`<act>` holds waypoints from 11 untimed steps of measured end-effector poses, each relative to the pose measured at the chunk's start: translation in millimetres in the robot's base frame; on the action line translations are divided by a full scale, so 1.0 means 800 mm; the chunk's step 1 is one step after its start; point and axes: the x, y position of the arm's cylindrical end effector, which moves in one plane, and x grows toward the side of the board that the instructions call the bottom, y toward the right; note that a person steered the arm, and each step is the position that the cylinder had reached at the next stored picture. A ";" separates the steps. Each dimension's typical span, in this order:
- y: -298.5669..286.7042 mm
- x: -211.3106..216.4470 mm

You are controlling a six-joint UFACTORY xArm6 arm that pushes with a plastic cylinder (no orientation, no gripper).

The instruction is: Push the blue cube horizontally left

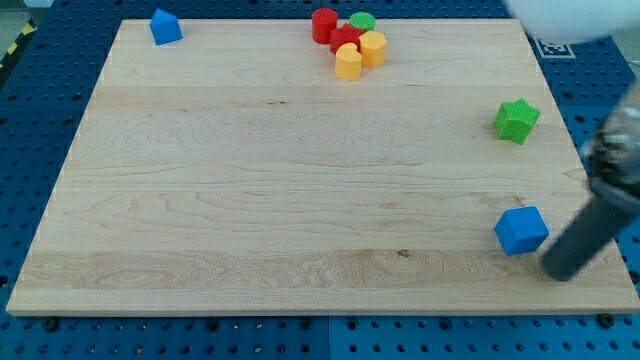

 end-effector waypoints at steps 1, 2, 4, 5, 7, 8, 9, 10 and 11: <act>0.025 0.000; 0.021 -0.027; -0.051 -0.043; -0.096 -0.045; -0.194 -0.052; -0.242 -0.075; -0.285 -0.081; -0.326 -0.081; -0.366 -0.074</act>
